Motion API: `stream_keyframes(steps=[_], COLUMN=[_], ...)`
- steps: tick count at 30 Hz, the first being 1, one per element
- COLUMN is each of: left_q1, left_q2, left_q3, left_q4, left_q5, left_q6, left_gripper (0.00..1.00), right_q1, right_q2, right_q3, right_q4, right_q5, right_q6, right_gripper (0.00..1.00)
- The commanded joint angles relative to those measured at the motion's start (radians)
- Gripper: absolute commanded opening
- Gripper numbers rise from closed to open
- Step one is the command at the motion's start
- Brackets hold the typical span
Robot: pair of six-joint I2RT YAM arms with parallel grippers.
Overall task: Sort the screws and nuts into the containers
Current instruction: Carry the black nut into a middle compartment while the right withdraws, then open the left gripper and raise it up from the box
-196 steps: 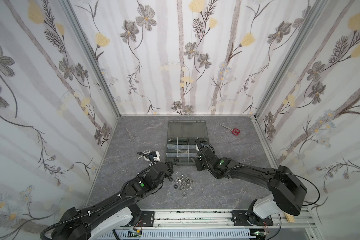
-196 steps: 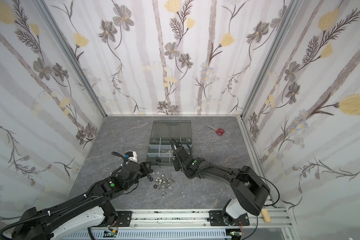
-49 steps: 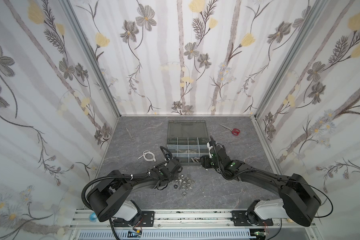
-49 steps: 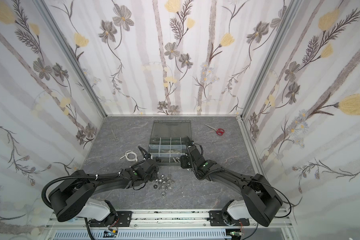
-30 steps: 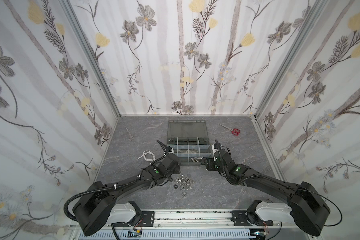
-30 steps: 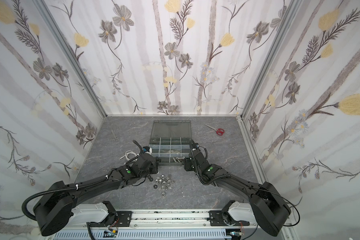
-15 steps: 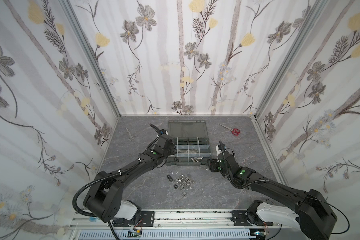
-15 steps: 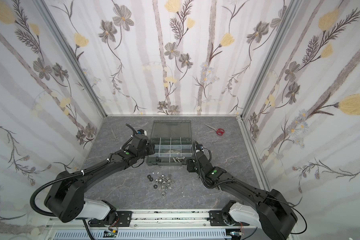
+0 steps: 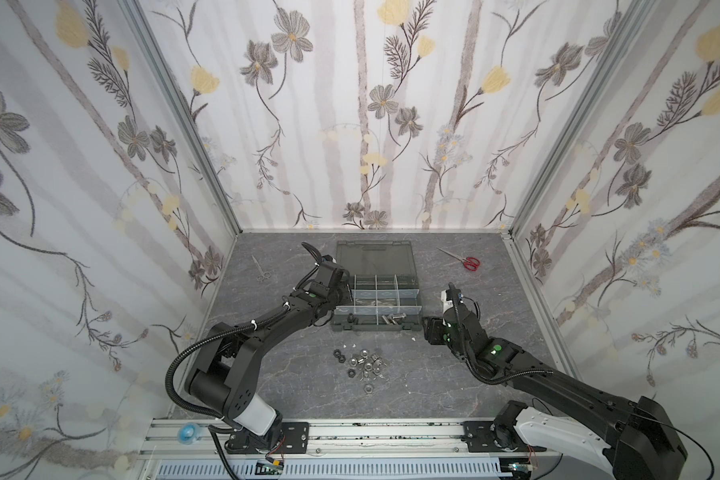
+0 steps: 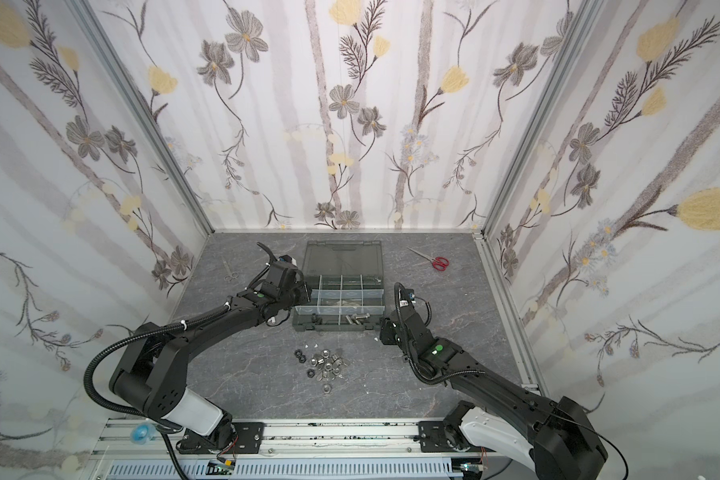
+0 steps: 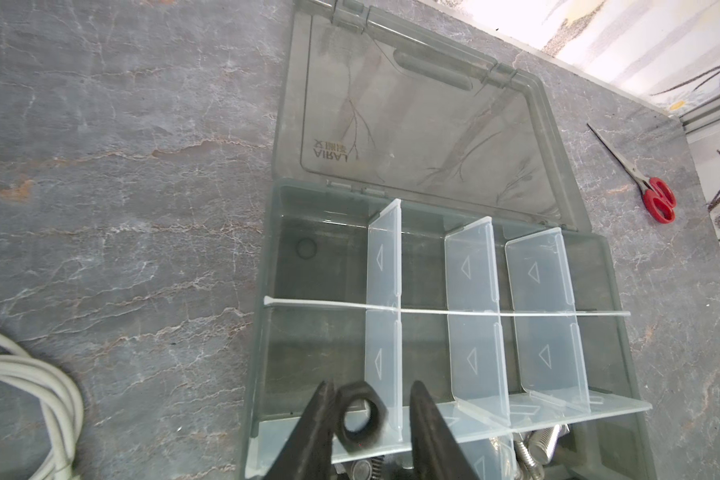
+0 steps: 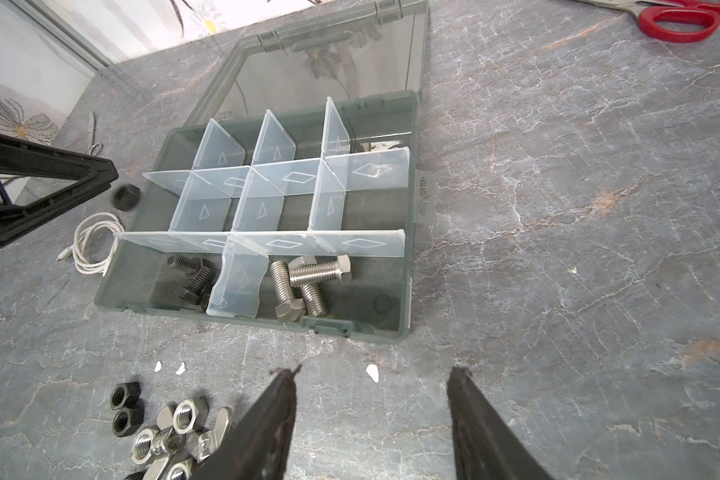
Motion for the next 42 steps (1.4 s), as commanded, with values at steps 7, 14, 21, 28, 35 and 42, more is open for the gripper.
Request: stream_keyframes(steps=[7,14,21,28,35,42], left_q1=[0.006,0.006,0.006,0.006,0.006,0.006], left_q2=[-0.059,-0.159,-0.302,-0.41,-0.439,-0.474], left_q3=[-0.033,-0.093,-0.204,-0.274,-0.307,-0.329], left_q4=[0.016,0.016,0.014,0.014,0.013,0.011], left_q5=[0.007,0.005,-0.052,-0.076,-0.042,-0.015], left_q6=[-0.037,-0.057,-0.084,-0.089,-0.106,-0.106], left_gripper=[0.48,0.49,0.49,0.49,0.5,0.5], right_q1=[0.0,-0.001,-0.001,-0.001,-0.001,0.0], right_q2=[-0.042,-0.024,0.018,0.061,0.1,0.115], right_q3=[-0.039,-0.04,-0.06,-0.043,0.02,0.033], right_q4=[-0.006,-0.004,0.043,0.06,0.036,0.028], right_q5=[0.038,0.045,0.048,0.061,0.065,0.055], right_q6=[0.034,0.03,0.052,0.046,0.004,-0.005], right_gripper=[0.59,0.59,0.58,0.58,0.58,0.58])
